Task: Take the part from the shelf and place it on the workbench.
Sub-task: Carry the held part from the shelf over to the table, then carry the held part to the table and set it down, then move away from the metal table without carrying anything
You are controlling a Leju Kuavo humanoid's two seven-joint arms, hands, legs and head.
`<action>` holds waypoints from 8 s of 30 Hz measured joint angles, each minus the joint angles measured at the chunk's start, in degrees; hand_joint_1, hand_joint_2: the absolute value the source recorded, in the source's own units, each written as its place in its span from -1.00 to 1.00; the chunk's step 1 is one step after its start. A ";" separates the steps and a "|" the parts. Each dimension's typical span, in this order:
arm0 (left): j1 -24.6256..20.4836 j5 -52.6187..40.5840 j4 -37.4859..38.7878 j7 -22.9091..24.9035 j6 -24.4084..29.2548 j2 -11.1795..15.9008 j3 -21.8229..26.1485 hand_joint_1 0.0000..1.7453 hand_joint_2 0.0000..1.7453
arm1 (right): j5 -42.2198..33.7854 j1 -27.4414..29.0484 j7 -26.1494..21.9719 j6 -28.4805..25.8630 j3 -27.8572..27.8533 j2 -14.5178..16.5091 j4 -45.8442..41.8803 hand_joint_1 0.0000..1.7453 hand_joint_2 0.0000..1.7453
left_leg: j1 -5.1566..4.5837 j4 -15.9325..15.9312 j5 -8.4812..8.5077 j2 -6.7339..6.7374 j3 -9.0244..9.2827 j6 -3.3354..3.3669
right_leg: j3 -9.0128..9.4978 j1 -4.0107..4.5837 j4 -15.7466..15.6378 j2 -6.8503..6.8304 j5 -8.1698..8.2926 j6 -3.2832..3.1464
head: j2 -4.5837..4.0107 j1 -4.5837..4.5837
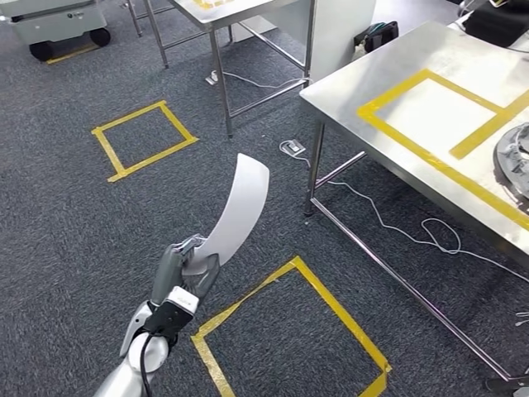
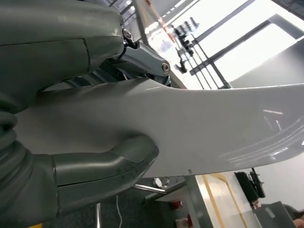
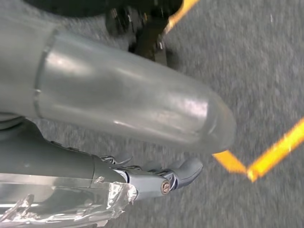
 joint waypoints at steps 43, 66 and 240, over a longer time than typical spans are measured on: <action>-2.36 -0.93 1.61 -0.53 -2.42 0.55 -0.19 0.66 1.00 | 4.59 -1.40 -1.85 0.40 -2.21 -0.47 2.31 -1.00 -1.00 | -0.56 -3.26 6.80 -5.98 -5.01 1.75 | 0.88 0.01 0.34 8.06 -2.35 0.64 | 0.00 -0.50; -6.23 -2.76 1.94 3.29 -2.51 0.70 -0.54 0.66 1.00 | 7.26 -2.33 -2.49 0.42 -2.57 -1.07 3.00 -1.00 -1.00 | -0.46 12.31 -2.05 -1.70 -9.42 0.17 | 1.93 0.13 -0.21 0.15 -2.11 -0.69 | 0.00 -0.79; 1.11 10.46 13.94 -0.89 15.22 1.45 29.46 -1.00 -1.00 | 15.26 -3.56 -1.64 -1.55 -10.84 0.81 6.27 -1.00 -1.00 | -1.11 -4.70 8.03 -1.63 -3.61 2.84 | 5.31 0.44 1.50 0.57 -3.74 2.39 | 0.02 -0.88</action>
